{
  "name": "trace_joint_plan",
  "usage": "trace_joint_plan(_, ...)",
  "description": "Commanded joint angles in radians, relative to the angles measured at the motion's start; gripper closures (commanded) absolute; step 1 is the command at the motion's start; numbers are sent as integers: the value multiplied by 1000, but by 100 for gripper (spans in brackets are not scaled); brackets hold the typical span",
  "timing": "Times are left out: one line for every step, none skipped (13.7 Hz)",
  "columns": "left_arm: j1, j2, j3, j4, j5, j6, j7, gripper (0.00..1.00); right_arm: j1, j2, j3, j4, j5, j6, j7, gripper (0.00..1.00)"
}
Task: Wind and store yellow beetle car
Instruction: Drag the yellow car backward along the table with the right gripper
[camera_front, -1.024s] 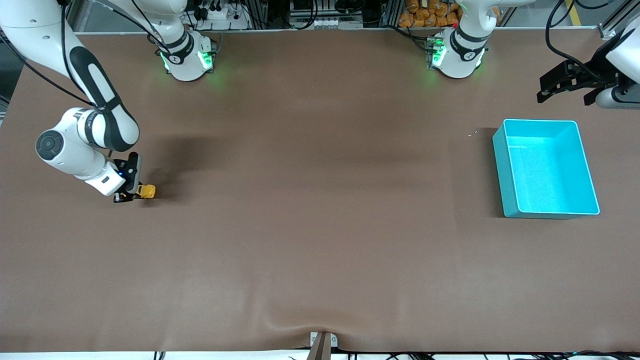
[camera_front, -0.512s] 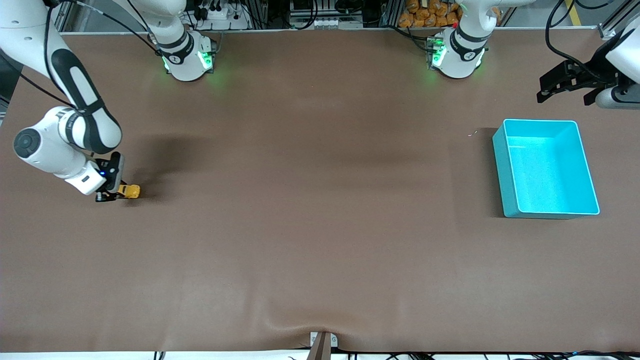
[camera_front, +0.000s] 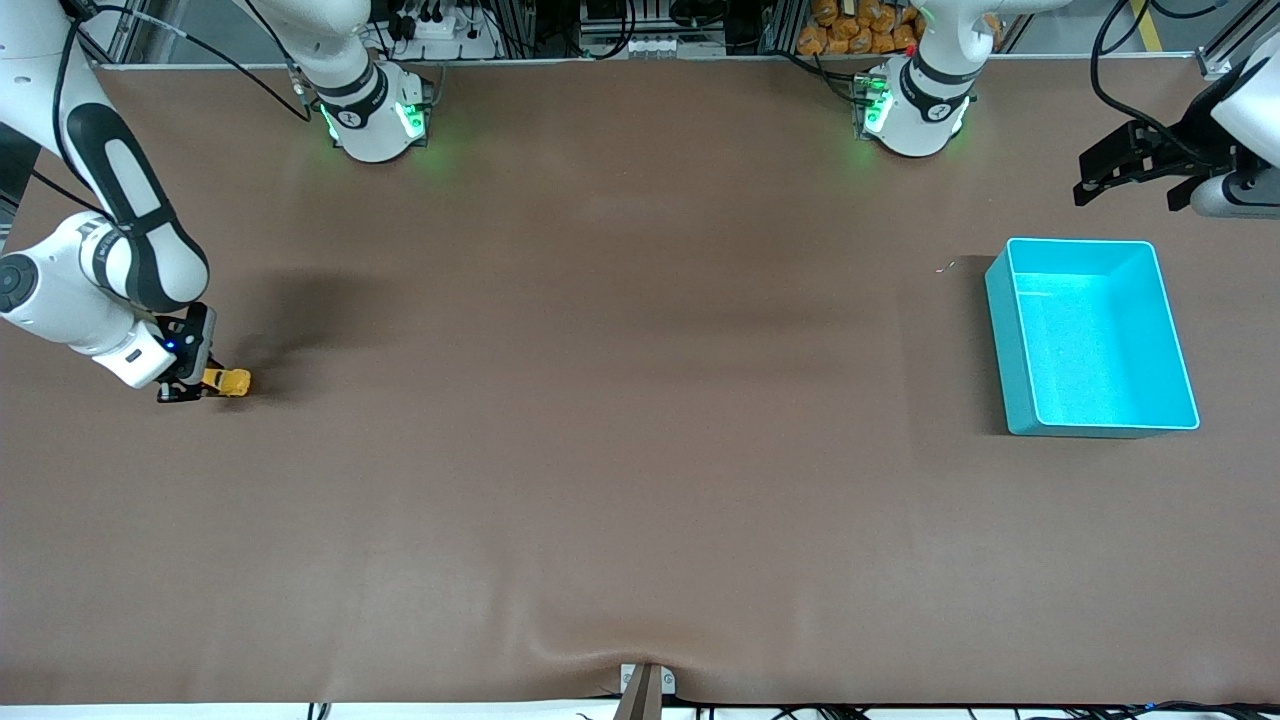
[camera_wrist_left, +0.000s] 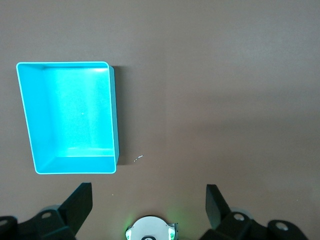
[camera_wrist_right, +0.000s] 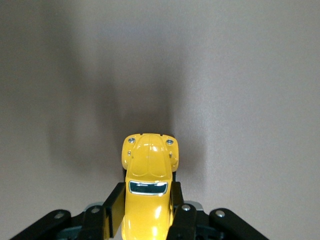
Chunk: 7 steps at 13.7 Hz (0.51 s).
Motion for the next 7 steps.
trace_joint_plan(3, -26, -1, -19, -18, -5, -14, 0, -45, 137, 6, 45, -16, 36, -56, 74)
trace_joint_plan(1, -26, -1, -19, -18, -6, -14, 0, -54, 147, 6, 59, -16, 36, -71, 74)
trace_joint_plan(3, -28, -1, -19, -18, -6, -12, 0, -59, 156, 6, 68, -16, 36, -76, 74)
trace_joint_plan(1, -28, -1, -19, -18, -6, -14, 0, -60, 157, 6, 71, -16, 32, -77, 73)
trace_joint_plan(3, -26, -1, -19, -18, -6, -14, 0, -59, 157, 6, 77, -16, 28, -79, 71)
trace_joint_plan(3, -26, -1, -19, -18, -6, -12, 0, -59, 157, 6, 92, -15, 25, -80, 59)
trace_joint_plan(3, -28, -1, -19, -18, -6, -14, 0, -57, 154, 8, 108, -15, 16, -79, 43)
